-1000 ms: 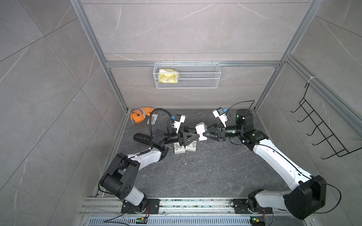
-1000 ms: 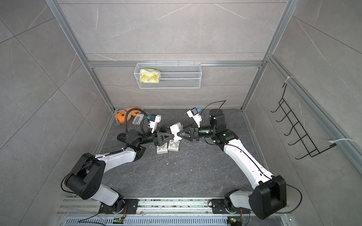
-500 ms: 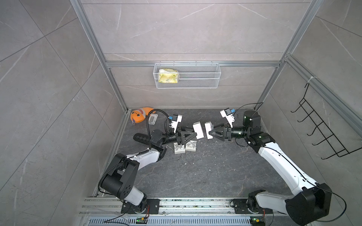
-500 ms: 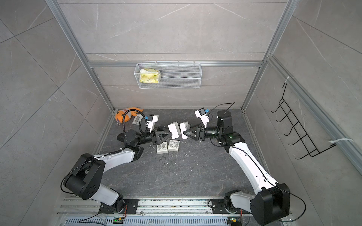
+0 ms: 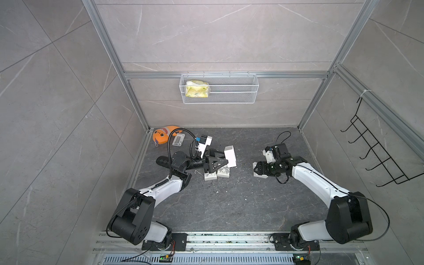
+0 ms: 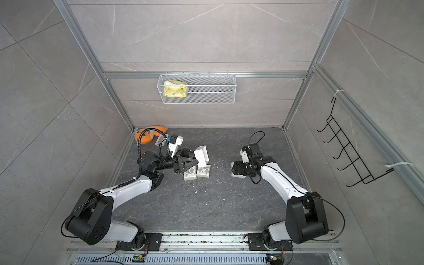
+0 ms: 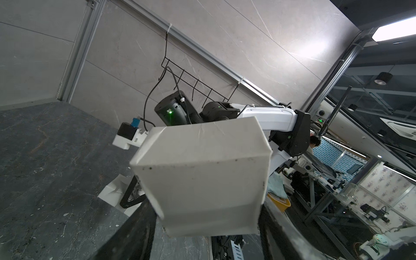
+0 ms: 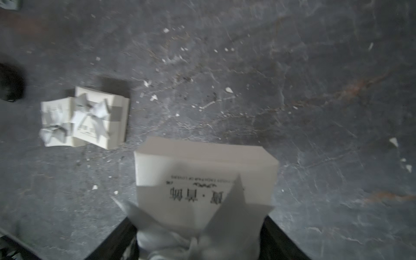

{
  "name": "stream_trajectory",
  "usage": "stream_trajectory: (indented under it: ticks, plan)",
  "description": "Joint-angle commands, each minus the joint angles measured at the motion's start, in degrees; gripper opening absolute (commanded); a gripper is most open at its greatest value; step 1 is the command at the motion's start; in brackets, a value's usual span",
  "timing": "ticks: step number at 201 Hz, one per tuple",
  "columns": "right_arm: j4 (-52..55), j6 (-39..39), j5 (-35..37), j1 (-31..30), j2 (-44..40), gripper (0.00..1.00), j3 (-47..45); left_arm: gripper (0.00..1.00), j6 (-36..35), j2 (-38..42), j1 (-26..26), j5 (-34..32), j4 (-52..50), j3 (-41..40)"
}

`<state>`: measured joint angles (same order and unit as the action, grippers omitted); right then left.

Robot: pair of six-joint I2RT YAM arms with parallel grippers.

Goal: Take the necklace out of the lift-off lid jewelry box
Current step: Open the lid on the jewelry box, then place the lid at the center of the board.

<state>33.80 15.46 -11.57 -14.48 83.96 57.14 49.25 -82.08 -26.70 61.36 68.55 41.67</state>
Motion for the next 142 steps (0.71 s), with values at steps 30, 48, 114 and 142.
stream_trajectory:
  ticks: [30, 48, 114, 142]
  plan:
    - [3.0, -2.1, 4.9, 0.1, 3.8, 0.83, 1.5, 0.48, -1.3, 1.4, 0.0, 4.4, 1.6, 1.9]
    - [4.0, -3.3, 4.2, 0.1, 3.2, 0.84, 2.3, 0.48, -0.6, 0.8, -0.2, 5.0, 2.3, 2.0]
    - [-20.7, -0.5, -42.1, -0.6, -10.5, 0.58, -1.0, 0.46, 3.0, 0.1, -0.6, 6.1, 6.4, 1.9]
    - [-23.1, -0.9, -47.3, -3.5, -12.3, 0.46, 3.9, 0.46, 2.6, 0.7, -0.7, 6.2, 6.3, 1.4]
